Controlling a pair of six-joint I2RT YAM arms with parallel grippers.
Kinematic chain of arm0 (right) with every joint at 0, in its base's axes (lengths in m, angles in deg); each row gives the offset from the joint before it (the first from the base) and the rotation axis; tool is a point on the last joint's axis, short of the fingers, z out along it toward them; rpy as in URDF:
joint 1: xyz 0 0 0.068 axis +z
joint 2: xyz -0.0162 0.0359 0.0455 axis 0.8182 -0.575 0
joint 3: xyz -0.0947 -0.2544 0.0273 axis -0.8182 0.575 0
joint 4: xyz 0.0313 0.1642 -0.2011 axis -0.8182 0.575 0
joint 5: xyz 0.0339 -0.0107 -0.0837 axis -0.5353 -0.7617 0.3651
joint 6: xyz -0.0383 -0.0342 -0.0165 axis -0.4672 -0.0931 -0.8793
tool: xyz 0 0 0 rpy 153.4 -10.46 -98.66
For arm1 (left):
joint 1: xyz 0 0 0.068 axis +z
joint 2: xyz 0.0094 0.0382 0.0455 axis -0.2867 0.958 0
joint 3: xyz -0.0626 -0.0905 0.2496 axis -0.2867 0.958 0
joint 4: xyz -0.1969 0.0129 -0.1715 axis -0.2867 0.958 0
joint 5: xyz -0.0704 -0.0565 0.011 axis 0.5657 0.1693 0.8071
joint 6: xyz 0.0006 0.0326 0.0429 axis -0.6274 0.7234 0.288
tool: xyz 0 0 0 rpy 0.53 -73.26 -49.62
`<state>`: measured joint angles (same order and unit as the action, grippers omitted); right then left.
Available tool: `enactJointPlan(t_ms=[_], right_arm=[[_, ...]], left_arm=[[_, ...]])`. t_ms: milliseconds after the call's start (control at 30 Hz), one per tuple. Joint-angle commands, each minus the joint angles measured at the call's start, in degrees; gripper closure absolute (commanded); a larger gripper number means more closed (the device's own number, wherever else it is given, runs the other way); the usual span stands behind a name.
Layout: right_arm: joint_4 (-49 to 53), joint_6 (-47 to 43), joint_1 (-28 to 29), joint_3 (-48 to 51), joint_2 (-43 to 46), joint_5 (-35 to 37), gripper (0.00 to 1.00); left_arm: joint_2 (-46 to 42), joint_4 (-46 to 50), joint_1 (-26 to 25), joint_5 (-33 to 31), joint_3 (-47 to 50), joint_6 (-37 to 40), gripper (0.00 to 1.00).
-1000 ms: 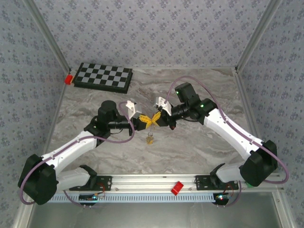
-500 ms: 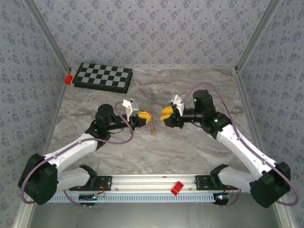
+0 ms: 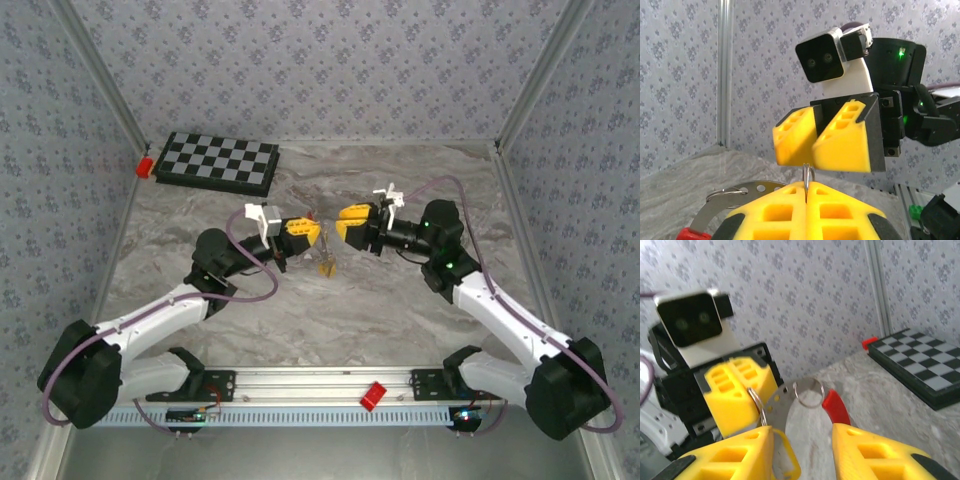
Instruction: Put the keys on the keyring
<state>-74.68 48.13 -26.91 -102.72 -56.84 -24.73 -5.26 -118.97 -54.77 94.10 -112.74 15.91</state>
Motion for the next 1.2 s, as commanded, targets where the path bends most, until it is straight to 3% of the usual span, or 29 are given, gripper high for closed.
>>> enactJointPlan(t_ms=[0,467,700,867,1033,1167], right_arm=[[-10.66,7.75,-0.3,-0.44,-1.22,-1.54,0.64],[-10.77,8.54,0.85,-2.35,-4.32,-5.99,0.68],[-9.4,7.75,0.93,-3.05,-4.54,-6.48,0.77],[-9.09,7.59,1.01,-2.93,-4.53,-6.68,0.91],[-9.4,7.59,1.19,-2.56,-4.55,-7.08,0.93],[-9.31,7.4,1.37,-2.48,-4.58,-7.57,1.0]], left_arm=[[0.85,-7.29,-0.48,-2.09,-1.56,-2.07,1.0],[1.3,-7.06,-0.56,-1.33,-2.8,-2.08,1.0],[1.19,-6.25,-0.58,-1.24,-3.07,-1.82,1.0],[1.34,-5.98,-0.64,-1.18,-3.28,-1.73,1.0],[1.37,-5.8,-0.66,-1.09,-3.36,-1.64,1.0],[1.39,-5.76,-0.68,-1.21,-3.28,-1.55,1.0]])
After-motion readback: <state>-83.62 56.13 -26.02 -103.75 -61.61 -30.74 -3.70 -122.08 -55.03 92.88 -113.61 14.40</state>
